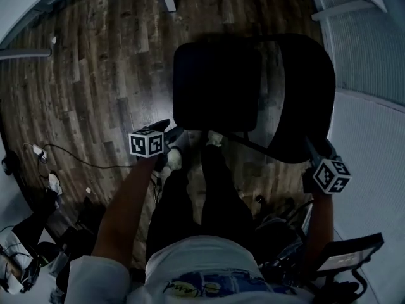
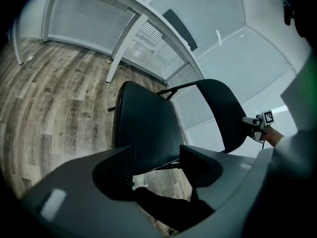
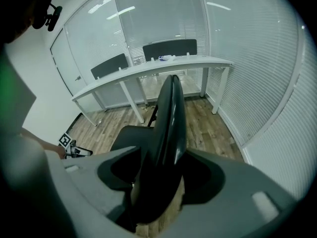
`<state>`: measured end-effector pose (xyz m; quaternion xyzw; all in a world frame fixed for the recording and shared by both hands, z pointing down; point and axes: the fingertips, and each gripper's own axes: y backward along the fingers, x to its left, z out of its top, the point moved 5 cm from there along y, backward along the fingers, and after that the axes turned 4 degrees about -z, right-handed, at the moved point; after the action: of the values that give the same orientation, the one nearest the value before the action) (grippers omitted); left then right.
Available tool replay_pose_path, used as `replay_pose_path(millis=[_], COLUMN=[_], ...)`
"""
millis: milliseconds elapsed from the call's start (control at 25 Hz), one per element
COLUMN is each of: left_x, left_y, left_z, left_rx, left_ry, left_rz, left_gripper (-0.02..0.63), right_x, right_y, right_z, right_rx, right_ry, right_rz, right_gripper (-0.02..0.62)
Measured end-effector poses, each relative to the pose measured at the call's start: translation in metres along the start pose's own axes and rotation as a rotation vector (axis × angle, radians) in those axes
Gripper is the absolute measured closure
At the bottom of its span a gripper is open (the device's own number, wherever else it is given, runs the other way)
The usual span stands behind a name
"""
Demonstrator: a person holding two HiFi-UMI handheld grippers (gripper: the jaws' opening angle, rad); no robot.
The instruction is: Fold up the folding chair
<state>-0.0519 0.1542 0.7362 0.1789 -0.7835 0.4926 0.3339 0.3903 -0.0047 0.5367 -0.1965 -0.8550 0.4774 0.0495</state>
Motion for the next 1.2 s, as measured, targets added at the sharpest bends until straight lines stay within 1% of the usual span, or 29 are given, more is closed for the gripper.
replay_pose_path(millis=[80,320,440,640,760,880,960,1120,1200], left_x=[0.012,0.043,0.06,0.087,0.101,0.112,0.116,0.122,0.127], left_y=[-0.012,-0.038,-0.051,-0.069,-0.08,-0.088,-0.094,-0.106,-0.112], left_z=[-0.004,-0.005,-0.009,-0.014,-0.018,-0.016,-0.013,-0.004,-0.001], left_rx=[0.005,0.017,0.021,0.007,0.016,0.006,-0.005,-0.033,-0.035], left_ry=[0.02,0.04,0.054,0.107,0.116,0.136,0.156,0.193,0.193], left_rz=[-0.009,-0.007,-0.002,-0.007,-0.013,-0.044,-0.076,-0.152,-0.18], left_gripper=[0.323,0.308,0.299,0.282,0.266,0.244,0.201,0.192,0.179], right_x=[0.0,0.003,0.004,0.006,0.005,0.006,0.006,0.007,0.011], right_y=[-0.005,-0.018,-0.021,-0.022,-0.022,-0.022,-0.02,-0.018,-0.018], right_z=[-0.002,-0.008,-0.007,-0.007,-0.007,-0.006,-0.005,-0.003,-0.001], right_rx=[0.005,0.012,0.002,-0.008,-0.012,-0.006,-0.004,-0.017,-0.018], right_ry=[0.006,-0.003,-0.013,-0.013,-0.015,-0.005,0.004,0.012,0.005], right_rz=[0.002,0.018,0.027,0.035,0.042,0.049,0.056,0.058,0.055], right_gripper=[0.36,0.36,0.36,0.36,0.36,0.36,0.362,0.362,0.364])
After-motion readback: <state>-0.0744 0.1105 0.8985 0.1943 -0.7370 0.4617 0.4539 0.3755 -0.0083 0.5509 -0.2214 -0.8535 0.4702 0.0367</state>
